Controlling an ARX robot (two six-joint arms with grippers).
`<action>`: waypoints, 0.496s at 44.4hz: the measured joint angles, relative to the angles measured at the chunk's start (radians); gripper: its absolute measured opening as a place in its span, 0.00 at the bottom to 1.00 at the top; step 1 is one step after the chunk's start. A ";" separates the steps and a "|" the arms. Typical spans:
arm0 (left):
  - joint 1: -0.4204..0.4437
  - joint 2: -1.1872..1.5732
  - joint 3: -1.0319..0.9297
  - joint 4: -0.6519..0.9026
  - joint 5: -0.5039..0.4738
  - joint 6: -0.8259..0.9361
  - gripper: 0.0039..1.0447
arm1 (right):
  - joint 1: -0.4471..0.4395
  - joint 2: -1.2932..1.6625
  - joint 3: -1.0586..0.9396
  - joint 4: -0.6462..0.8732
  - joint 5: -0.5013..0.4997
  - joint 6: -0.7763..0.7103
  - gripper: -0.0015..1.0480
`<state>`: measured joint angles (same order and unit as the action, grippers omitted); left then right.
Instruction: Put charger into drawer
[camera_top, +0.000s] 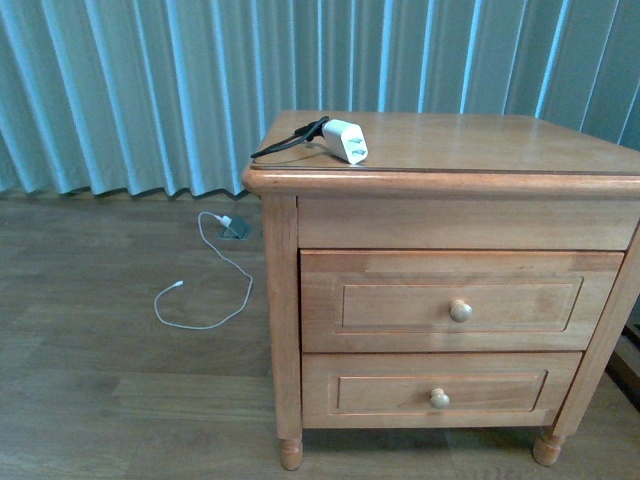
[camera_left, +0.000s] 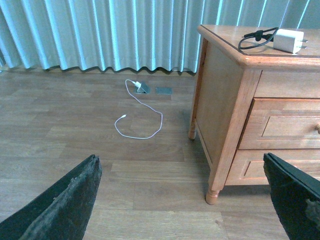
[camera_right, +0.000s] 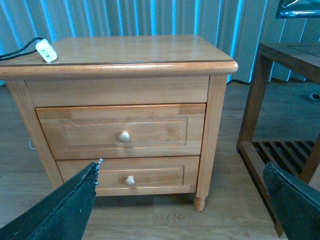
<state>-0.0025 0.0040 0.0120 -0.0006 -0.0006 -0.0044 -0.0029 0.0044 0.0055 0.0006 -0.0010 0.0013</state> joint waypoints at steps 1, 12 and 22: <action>0.000 0.000 0.000 0.000 0.000 0.000 0.94 | 0.000 0.000 0.000 0.000 0.000 0.000 0.92; 0.000 0.000 0.000 0.000 0.000 0.000 0.94 | 0.000 0.000 0.000 0.000 0.000 0.000 0.92; 0.000 0.000 0.000 0.000 0.000 0.000 0.94 | 0.000 0.000 0.000 0.000 0.000 0.000 0.92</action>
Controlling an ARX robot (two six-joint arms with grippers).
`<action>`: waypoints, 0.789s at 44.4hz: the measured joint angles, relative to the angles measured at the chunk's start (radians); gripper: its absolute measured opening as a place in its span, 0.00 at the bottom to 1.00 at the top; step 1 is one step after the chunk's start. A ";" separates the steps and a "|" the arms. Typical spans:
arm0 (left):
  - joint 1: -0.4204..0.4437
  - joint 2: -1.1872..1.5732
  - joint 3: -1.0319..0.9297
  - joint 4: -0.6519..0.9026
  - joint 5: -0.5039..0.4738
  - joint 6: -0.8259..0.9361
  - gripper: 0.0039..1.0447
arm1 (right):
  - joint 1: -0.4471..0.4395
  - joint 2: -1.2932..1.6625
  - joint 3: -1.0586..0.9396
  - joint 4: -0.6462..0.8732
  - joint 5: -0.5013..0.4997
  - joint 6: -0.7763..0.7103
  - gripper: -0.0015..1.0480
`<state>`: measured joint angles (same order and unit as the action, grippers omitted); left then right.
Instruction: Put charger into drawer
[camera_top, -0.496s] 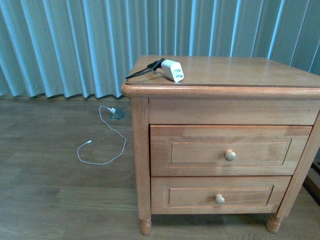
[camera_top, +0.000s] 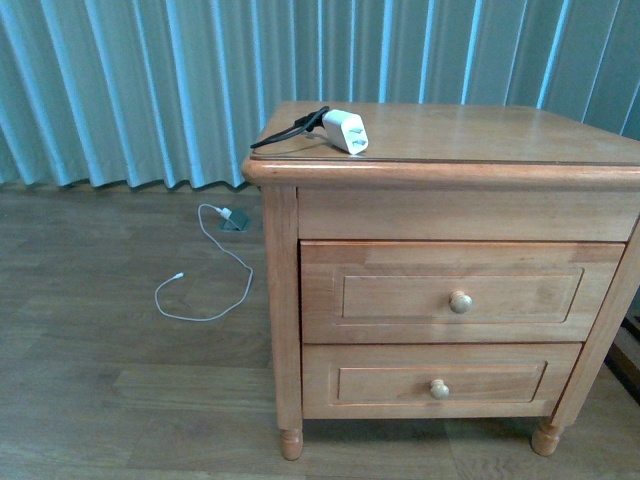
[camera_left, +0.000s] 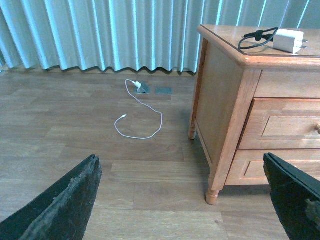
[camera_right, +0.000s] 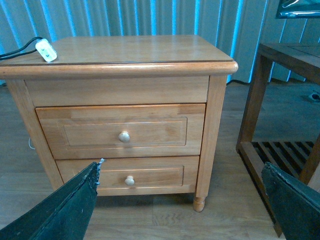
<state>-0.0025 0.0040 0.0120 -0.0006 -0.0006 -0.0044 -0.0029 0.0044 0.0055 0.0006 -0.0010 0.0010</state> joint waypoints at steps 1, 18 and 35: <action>0.000 0.000 0.000 0.000 0.000 0.000 0.94 | 0.000 0.000 0.000 0.000 0.000 0.000 0.92; 0.000 0.000 0.000 0.000 0.000 0.000 0.94 | 0.046 0.745 0.138 0.398 -0.119 -0.031 0.92; 0.000 0.000 0.000 0.000 0.000 0.000 0.94 | 0.180 1.643 0.453 0.898 0.024 -0.116 0.92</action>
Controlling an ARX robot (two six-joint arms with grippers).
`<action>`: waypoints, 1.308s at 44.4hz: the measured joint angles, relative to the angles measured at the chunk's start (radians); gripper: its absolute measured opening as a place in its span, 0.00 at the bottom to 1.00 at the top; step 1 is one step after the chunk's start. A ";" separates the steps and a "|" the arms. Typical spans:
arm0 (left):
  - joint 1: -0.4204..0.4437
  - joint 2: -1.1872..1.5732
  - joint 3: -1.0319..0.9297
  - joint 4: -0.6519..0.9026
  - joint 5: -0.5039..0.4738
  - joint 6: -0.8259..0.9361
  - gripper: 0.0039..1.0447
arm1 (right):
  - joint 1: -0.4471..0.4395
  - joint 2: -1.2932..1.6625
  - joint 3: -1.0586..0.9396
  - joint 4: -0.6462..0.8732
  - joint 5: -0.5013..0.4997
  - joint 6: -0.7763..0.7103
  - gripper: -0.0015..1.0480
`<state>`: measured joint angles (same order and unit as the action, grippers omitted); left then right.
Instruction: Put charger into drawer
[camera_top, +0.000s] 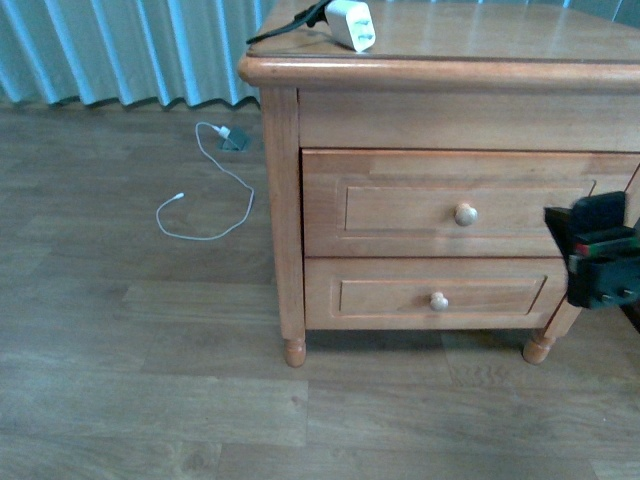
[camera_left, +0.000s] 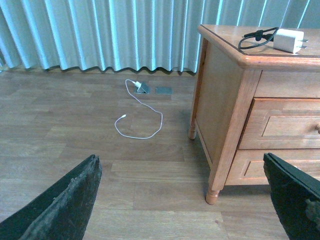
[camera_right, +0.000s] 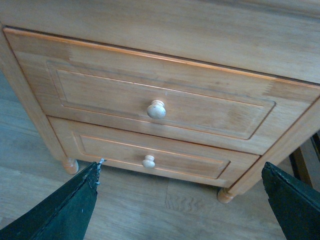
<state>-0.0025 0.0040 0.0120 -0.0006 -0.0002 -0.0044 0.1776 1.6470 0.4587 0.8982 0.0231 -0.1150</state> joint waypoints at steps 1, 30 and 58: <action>0.000 0.000 0.000 0.000 0.000 0.000 0.94 | 0.007 0.044 0.020 0.023 0.005 -0.011 0.92; 0.000 0.000 0.000 0.000 0.000 0.000 0.94 | 0.118 0.663 0.461 0.280 0.103 -0.111 0.92; 0.000 0.000 0.000 0.000 0.000 0.000 0.94 | 0.043 0.795 0.631 0.248 0.129 -0.120 0.92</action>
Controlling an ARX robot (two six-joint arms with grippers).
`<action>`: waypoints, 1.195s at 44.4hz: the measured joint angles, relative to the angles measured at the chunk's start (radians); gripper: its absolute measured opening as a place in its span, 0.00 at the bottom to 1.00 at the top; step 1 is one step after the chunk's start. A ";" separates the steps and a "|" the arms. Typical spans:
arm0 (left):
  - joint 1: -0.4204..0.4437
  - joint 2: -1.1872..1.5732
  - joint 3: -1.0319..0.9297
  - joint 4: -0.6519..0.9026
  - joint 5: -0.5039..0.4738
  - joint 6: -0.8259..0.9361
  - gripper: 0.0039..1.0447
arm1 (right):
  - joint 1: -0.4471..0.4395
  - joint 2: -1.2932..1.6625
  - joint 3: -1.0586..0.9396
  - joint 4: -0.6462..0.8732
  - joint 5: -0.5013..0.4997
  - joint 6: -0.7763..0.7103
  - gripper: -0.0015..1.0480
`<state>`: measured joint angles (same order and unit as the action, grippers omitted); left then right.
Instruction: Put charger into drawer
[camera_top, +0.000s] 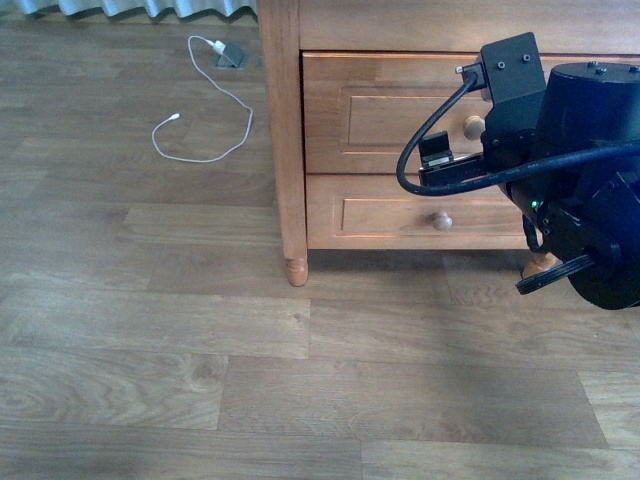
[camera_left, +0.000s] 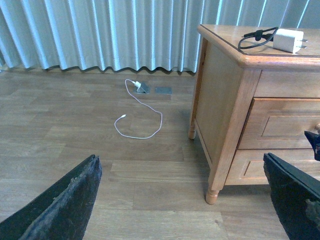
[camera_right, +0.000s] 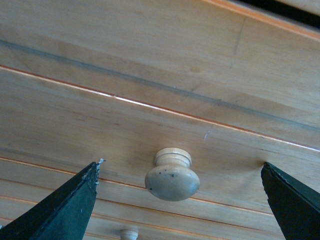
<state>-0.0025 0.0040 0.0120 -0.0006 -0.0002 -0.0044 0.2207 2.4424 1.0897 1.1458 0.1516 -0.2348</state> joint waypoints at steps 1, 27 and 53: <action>0.000 0.000 0.000 0.000 0.000 0.000 0.94 | 0.000 0.000 0.000 0.000 -0.001 0.000 0.92; 0.000 0.000 0.000 0.000 0.000 0.000 0.94 | 0.008 0.000 0.004 0.000 0.005 0.016 0.81; 0.000 0.000 0.000 0.000 0.000 0.000 0.94 | 0.011 0.002 0.011 -0.003 0.005 0.014 0.23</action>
<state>-0.0025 0.0040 0.0120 -0.0006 -0.0002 -0.0044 0.2317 2.4443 1.1004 1.1431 0.1566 -0.2211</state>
